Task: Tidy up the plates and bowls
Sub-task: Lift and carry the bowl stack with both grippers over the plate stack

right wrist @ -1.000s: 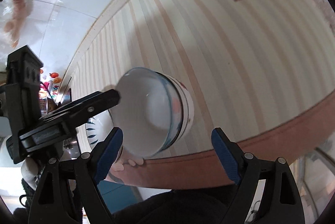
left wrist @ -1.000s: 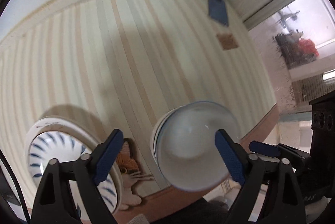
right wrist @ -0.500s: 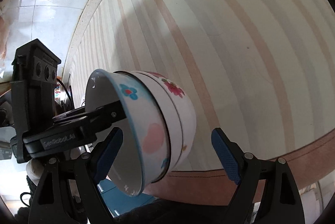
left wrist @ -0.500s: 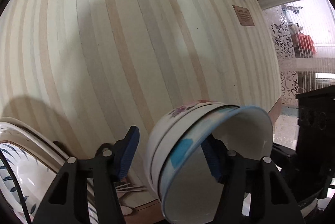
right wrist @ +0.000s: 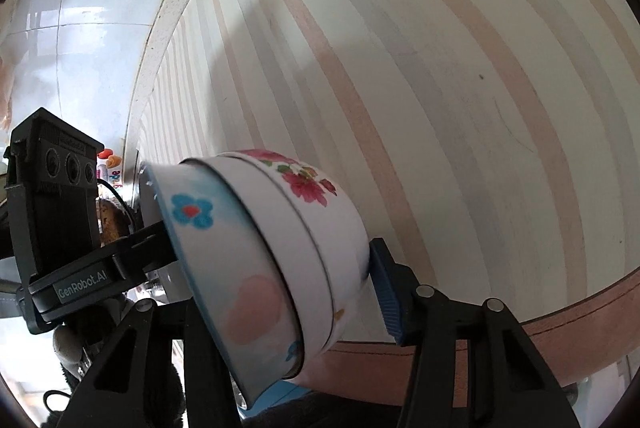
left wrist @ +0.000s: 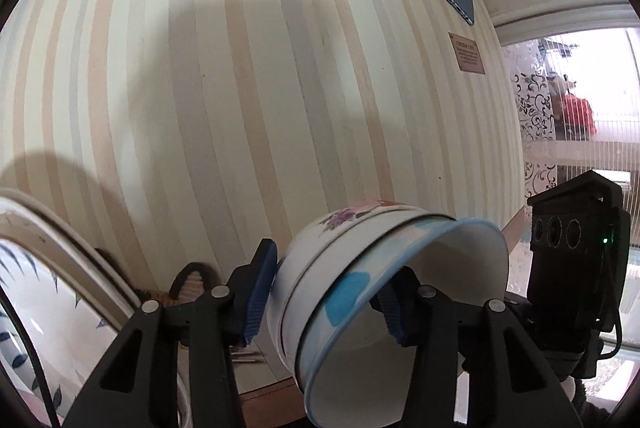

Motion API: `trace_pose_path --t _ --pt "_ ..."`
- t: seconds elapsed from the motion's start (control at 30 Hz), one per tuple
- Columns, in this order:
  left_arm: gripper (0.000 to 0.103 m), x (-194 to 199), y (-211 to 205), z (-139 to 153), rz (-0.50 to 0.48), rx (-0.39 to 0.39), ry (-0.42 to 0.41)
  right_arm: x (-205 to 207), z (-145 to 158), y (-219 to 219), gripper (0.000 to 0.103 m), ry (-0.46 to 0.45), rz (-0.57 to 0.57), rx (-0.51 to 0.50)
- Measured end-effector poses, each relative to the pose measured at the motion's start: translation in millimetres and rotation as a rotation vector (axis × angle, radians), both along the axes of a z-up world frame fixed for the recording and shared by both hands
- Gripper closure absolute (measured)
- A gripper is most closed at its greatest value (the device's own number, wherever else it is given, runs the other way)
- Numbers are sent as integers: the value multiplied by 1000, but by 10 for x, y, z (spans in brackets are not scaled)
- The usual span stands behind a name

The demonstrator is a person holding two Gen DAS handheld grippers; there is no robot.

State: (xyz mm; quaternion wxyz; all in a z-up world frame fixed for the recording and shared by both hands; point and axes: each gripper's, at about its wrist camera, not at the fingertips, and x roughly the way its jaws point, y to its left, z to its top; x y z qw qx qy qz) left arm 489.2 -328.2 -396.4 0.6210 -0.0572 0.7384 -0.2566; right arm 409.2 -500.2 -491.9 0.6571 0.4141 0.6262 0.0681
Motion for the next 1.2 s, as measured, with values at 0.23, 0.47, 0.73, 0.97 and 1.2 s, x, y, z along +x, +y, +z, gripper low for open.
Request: trace_pose_path --t 0.23,0.47,0.73,0.97,1.2 --pt "58 0 103 114 18 20 -7 64 14 114 50 19 12 47" --pt "58 26 231 285 60 23 -24 202 222 285 50 1 70 50" --pt "58 102 661 564 155 35 -63 485 494 758 50 -17 204 65" --pt "58 124 1229 645 276 59 -75 751 533 1339 50 -16 336 83" --pt "58 71 1779 547 401 81 -60 987 416 2043 51 6 460 101"
